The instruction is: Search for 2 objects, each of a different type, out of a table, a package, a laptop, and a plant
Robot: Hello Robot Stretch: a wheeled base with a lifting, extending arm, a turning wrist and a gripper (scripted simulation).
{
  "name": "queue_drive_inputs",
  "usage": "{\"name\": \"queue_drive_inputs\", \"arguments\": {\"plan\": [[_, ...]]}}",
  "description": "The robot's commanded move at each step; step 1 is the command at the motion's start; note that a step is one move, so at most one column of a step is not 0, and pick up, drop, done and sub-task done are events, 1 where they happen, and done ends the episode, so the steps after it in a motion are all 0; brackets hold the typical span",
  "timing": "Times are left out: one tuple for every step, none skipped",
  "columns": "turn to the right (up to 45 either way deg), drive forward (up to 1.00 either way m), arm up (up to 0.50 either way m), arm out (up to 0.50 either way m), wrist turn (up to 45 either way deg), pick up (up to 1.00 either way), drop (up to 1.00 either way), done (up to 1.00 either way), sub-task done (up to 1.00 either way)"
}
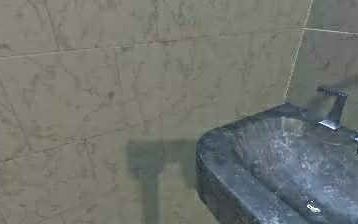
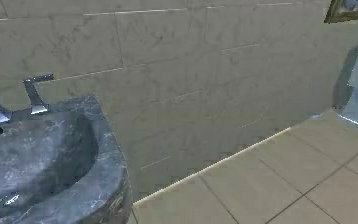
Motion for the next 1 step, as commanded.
{"name": "queue_drive_inputs", "arguments": {"plan": [[-45.0,0.0,0.0,0.0,0.0,0.0,0.0,0.0,0.0]]}}
